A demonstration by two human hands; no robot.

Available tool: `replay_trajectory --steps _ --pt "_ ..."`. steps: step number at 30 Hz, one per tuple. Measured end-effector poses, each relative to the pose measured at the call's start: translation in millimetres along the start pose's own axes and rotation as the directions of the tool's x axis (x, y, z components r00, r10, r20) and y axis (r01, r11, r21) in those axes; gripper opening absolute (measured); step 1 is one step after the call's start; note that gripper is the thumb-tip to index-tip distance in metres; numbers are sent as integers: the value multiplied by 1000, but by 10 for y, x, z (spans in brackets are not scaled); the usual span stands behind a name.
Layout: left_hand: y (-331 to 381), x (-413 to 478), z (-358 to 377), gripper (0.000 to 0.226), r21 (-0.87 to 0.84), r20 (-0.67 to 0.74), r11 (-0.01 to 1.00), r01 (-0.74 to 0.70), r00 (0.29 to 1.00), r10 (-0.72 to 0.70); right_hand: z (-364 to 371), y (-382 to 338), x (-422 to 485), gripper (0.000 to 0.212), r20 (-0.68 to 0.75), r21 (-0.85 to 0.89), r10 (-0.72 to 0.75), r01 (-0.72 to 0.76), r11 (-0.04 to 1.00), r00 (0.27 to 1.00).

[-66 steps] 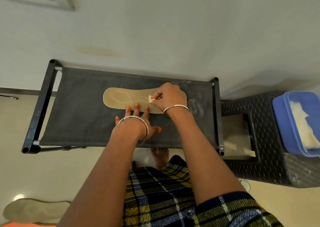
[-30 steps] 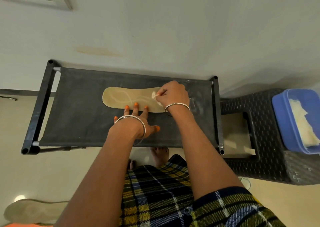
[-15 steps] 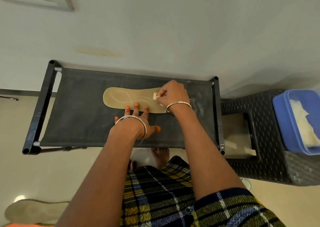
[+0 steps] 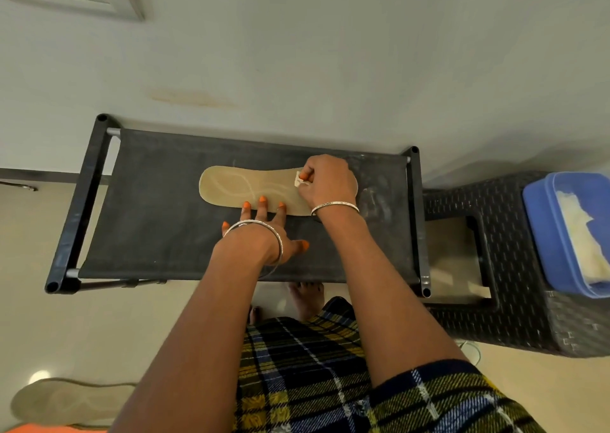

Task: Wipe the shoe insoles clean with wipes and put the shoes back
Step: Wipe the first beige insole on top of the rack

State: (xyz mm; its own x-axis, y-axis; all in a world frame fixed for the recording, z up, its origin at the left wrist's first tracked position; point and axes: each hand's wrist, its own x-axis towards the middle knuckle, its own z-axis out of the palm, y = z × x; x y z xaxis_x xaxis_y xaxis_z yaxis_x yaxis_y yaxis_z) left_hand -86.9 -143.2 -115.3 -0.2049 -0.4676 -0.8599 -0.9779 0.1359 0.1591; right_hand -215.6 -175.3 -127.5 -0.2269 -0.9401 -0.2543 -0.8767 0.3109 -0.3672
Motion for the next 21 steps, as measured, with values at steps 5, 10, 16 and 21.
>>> replay_trajectory --steps 5,10,16,21 --pt "-14 -3 0 88 0 7 1000 -2 1000 2 -14 -68 -21 12 120 46 -121 116 992 985" --pt "-24 -2 -8 89 -9 21 1000 -6 1000 7 -135 195 73 31 123 -77 164 -155 985 979" --pt "-9 -8 14 88 -11 -3 1000 -10 1000 10 -18 -8 -34 9 93 74 -55 48 996 994" --pt "-22 13 21 88 -18 4 1000 -6 1000 6 -54 11 17 13 139 34 -26 21 999 990"
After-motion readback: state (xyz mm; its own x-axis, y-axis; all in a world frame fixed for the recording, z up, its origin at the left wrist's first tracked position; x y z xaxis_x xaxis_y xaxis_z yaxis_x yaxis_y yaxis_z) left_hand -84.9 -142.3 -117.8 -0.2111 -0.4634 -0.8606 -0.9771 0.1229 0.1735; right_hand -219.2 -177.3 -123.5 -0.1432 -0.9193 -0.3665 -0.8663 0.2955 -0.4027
